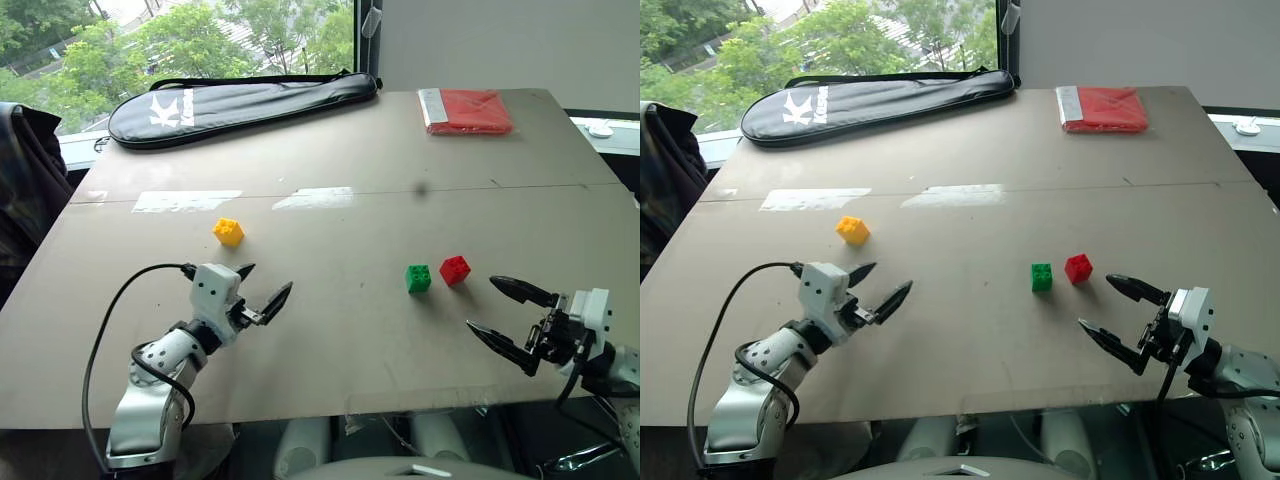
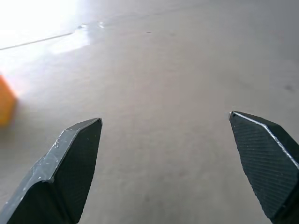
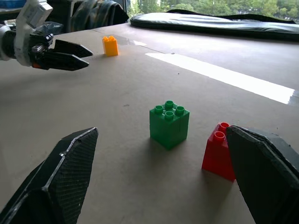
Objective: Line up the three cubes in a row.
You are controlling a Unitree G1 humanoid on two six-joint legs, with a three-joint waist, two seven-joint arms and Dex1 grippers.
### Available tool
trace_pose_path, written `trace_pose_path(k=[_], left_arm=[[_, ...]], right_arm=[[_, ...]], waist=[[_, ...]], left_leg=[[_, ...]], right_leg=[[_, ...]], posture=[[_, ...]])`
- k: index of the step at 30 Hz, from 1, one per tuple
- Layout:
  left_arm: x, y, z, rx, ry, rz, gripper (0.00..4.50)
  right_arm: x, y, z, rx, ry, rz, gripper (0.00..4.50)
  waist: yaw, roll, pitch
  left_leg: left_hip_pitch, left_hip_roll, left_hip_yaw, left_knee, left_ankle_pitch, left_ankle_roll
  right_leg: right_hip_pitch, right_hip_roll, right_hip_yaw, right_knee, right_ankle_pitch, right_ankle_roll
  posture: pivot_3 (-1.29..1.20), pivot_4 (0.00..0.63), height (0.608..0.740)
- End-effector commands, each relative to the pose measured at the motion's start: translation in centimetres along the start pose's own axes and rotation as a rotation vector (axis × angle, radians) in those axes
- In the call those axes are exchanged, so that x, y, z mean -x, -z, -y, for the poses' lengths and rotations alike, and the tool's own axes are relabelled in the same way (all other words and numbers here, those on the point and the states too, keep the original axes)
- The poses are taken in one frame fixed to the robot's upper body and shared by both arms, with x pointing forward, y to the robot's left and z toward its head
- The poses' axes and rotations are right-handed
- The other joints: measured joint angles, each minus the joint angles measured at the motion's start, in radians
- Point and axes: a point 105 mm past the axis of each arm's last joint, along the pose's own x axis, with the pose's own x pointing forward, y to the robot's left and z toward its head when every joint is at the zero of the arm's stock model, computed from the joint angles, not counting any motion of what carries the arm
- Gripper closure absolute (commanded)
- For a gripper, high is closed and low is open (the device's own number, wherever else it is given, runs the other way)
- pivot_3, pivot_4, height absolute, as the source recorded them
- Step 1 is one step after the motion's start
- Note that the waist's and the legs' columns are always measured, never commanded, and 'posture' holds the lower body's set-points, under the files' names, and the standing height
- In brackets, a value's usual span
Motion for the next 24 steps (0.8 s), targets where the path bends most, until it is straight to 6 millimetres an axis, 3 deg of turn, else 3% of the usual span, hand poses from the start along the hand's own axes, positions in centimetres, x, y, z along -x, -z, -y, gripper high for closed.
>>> trace_pose_path(k=[1,6,16,19,21,22,24], left_arm=[[0.1,-1.1,-4.6,-0.033,-0.266,0.06,0.06],[-1.1,-0.7,-5.8,-0.053,-0.295,0.048,0.06],[-5.6,1.0,-6.9,-0.043,-0.232,-0.005,0.06],[-6.6,1.4,-7.3,-0.052,-0.182,-0.029,0.8],[-6.8,1.5,-7.3,-0.05,-0.16,-0.028,1.74],[-6.8,1.4,-7.4,-0.053,-0.155,-0.025,2.43],[-7.0,1.2,-6.9,-0.05,-0.115,-0.019,2.83]], right_arm=[[-0.4,-0.7,0.1,0.011,-0.039,0.014,0.0],[-0.6,-1.0,0.4,0.019,-0.046,0.016,0.0],[-1.0,-1.5,0.1,0.023,-0.042,0.035,0.0],[-1.1,-1.4,-0.1,0.024,-0.047,0.034,0.0],[-1.1,-1.4,-0.2,0.023,-0.044,0.036,0.0],[-1.0,-1.4,-0.2,0.023,-0.043,0.036,0.0],[-0.8,-1.4,-0.3,0.024,-0.032,0.037,0.0]], waist=[[-0.001,-0.001,0.0],[-0.003,-0.001,0.0],[-0.003,-0.002,0.0],[-0.003,-0.002,0.0],[-0.003,-0.002,0.0],[-0.003,-0.002,0.0],[-0.003,-0.002,0.0]], left_leg=[[0.0,0.0,-0.001,0.0,0.0,0.0],[-0.001,0.0,0.0,0.0,0.0,0.0],[-0.001,-0.001,-0.001,0.0,0.0,0.0],[-0.001,-0.001,-0.001,0.0,0.0,0.0],[-0.001,-0.001,-0.001,0.0,0.0,0.0],[-0.001,-0.001,-0.001,0.0,0.0,0.0],[-0.001,0.0,0.0,0.0,0.0,0.0]], right_leg=[[0.0,0.001,-0.001,0.0,0.0,0.0],[0.0,0.001,-0.001,-0.001,0.003,-0.002],[0.0,0.001,-0.002,-0.001,0.004,-0.002],[0.0,0.001,-0.002,0.0,0.004,-0.001],[0.0,0.001,-0.003,0.0,0.005,0.0],[0.0,0.0,-0.003,0.0,0.005,0.0],[0.0,0.0,-0.002,0.0,0.005,0.0]], posture=[[0.0,0.15,0.707],[0.0,0.15,0.707],[0.0,0.15,0.707],[0.0,0.15,0.707],[0.0,0.15,0.707],[0.0,0.15,0.707],[0.0,0.15,0.707]])
